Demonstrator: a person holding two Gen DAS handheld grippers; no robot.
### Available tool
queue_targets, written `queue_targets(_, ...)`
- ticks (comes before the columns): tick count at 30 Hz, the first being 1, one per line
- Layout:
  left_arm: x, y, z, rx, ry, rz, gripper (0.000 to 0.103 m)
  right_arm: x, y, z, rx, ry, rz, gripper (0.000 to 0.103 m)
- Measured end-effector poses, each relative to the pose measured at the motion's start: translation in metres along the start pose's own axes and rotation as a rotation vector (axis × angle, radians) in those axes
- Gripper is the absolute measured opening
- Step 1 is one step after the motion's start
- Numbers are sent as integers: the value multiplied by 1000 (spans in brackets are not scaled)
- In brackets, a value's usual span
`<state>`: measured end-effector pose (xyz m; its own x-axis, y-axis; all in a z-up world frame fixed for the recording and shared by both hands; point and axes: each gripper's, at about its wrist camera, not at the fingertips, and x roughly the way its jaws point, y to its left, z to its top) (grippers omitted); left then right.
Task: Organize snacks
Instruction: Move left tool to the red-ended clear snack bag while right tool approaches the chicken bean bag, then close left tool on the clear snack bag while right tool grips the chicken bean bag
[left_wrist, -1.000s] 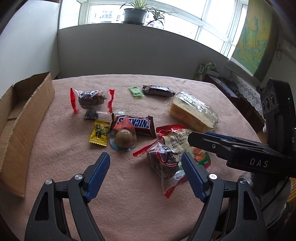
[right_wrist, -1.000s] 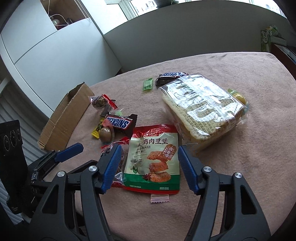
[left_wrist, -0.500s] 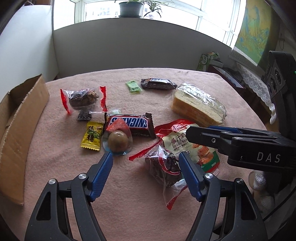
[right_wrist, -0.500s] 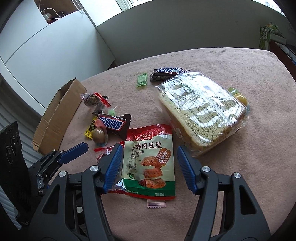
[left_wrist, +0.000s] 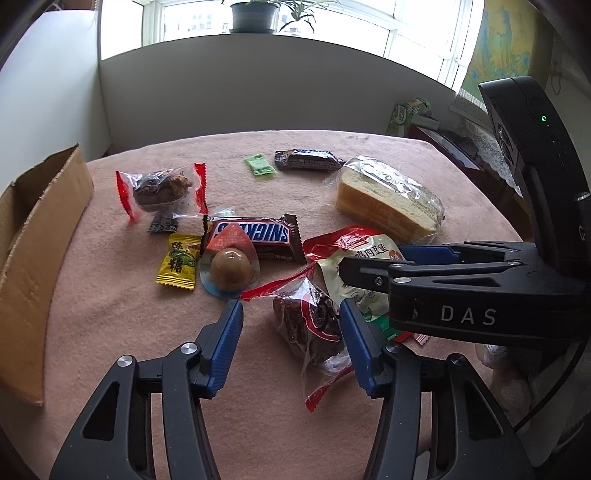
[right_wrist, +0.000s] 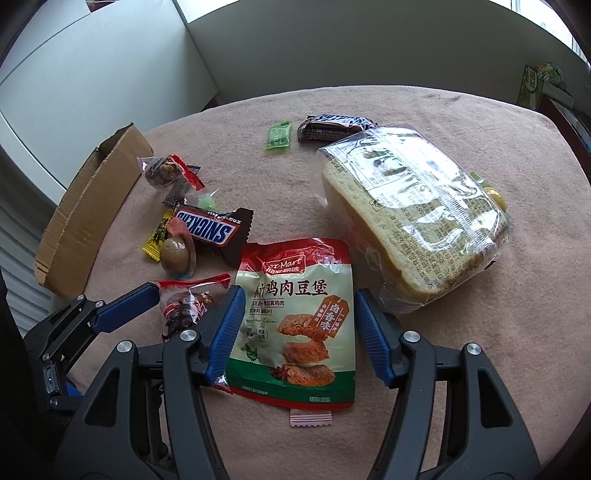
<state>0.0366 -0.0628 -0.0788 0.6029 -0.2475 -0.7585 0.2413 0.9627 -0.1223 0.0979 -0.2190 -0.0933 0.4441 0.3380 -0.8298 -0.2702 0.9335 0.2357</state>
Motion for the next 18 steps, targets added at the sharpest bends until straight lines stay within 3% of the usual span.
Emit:
queue_targets(4,-5,14,-3,-13,-19,33,54,0,4,-2,-14,-7,-19,64)
queue_targets(8,-5,22,-4,-28,-21,37,54,4,13,-5,-69,-8,-45,74)
queue_targets(12,-6,24,-4,-24,-26,52,54,6,18,-9,-132,-22,-83,74)
queue_targets(15,-8,25,-5,-15,-35,69,52,3,16,-12,-138,-37,-94,67)
queue_targets(18,-9,24,-6,-15,-35,50,40,-1,8,-11,-102,-54,-67,59)
